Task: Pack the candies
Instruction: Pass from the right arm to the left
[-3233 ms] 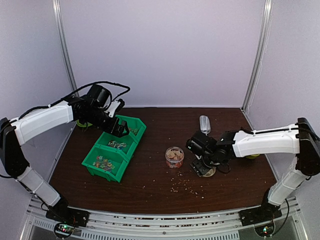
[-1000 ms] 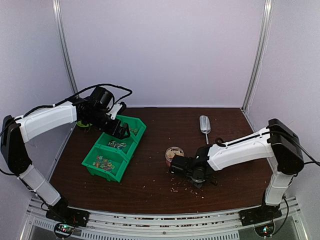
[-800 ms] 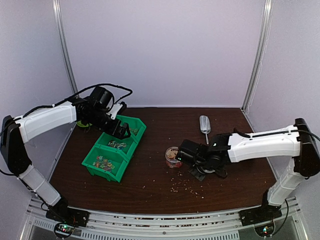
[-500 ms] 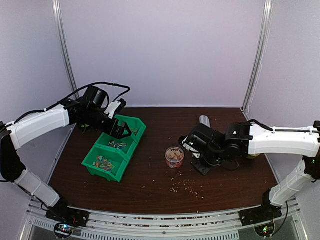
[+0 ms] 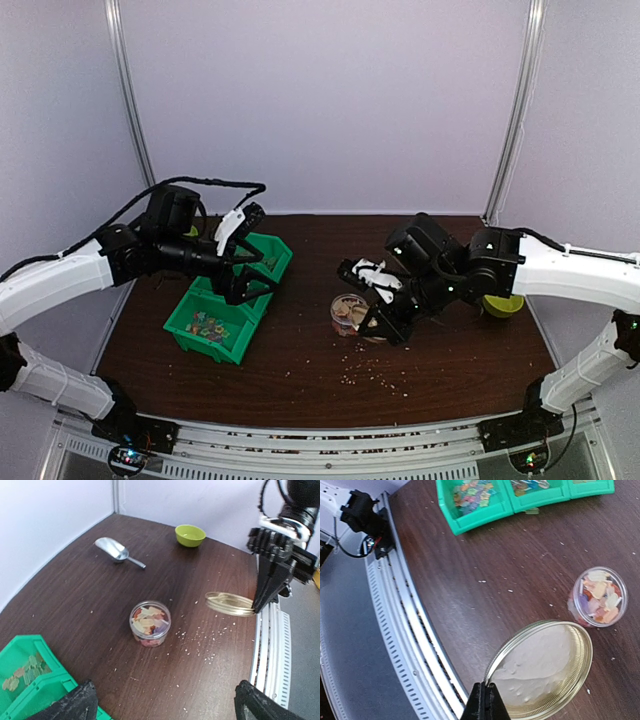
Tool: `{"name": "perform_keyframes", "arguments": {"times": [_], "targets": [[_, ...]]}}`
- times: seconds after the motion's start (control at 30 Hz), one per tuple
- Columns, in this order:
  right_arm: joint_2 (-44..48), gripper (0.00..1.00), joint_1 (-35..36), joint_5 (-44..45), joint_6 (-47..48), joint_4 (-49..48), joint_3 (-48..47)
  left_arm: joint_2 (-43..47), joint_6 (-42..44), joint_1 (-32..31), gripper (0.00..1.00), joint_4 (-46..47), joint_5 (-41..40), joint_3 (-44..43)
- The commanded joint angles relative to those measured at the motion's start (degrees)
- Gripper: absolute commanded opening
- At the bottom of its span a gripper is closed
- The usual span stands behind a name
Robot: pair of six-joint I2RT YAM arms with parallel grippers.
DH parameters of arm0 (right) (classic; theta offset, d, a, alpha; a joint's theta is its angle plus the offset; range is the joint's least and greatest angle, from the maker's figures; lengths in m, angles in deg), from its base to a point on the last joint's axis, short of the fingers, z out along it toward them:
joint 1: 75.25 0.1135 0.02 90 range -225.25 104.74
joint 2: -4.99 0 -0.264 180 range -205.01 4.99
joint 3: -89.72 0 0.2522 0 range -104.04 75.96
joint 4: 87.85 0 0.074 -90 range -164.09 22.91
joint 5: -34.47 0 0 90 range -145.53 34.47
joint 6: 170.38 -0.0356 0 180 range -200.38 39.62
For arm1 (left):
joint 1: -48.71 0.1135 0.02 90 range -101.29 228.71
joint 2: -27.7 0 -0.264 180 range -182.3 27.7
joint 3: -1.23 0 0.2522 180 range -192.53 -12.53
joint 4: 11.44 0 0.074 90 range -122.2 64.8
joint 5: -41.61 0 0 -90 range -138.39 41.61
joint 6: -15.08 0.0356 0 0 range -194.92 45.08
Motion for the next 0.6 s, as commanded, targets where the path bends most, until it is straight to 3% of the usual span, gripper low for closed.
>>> {"name": "perform_keyframes", "arguments": {"times": [0.0, 0.3, 0.57], "targets": [[-0.1, 0.0, -0.8, -14.7, 1.2, -5.3, -2.5, 3.9, 7.6, -2.4, 0.98, 7.3, 6.4, 2.3], [-1.5, 0.0, -3.5, -28.8, -0.9, -12.0, -1.7, 1.3, 27.0, -13.0, 0.98, -7.4, 4.0, -4.2], [-2.5, 0.0, -3.8, -35.9, -2.3, -15.5, 0.5, -0.5, 32.5, -16.8, 0.91, -5.3, 4.0, -3.3]]}}
